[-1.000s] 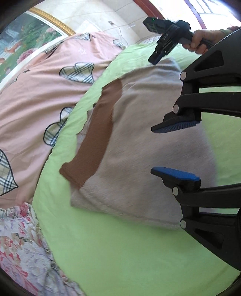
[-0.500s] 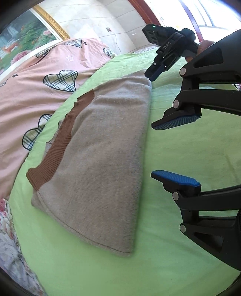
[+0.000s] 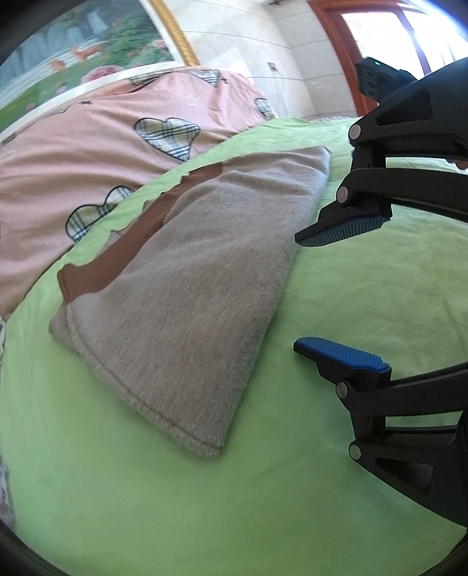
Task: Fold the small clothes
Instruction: 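Release the hem and press the folded edge with the left tool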
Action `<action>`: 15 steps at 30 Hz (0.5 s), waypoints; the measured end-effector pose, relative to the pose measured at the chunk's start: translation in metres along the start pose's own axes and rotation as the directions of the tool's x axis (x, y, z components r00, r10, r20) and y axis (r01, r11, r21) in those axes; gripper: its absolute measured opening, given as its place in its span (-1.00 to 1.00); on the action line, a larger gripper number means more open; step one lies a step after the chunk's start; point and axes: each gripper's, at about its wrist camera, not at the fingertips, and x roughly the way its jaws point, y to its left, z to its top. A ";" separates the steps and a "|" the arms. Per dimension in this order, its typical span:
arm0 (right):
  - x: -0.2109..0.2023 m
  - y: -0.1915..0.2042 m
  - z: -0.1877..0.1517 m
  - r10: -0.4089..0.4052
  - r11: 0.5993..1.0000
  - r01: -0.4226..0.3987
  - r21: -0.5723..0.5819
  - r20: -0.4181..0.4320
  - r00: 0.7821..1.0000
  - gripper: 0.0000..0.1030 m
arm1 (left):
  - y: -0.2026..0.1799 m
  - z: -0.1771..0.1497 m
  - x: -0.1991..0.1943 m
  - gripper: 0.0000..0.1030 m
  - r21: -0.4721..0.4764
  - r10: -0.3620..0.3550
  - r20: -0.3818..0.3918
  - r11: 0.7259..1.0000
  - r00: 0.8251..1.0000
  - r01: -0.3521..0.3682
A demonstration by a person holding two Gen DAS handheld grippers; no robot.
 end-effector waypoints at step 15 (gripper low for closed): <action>0.015 -0.003 0.013 0.037 0.999 -0.037 -0.001 -0.023 0.999 -0.08 | 0.008 0.054 0.015 0.01 -0.086 0.165 0.177 0.985 0.970 -0.152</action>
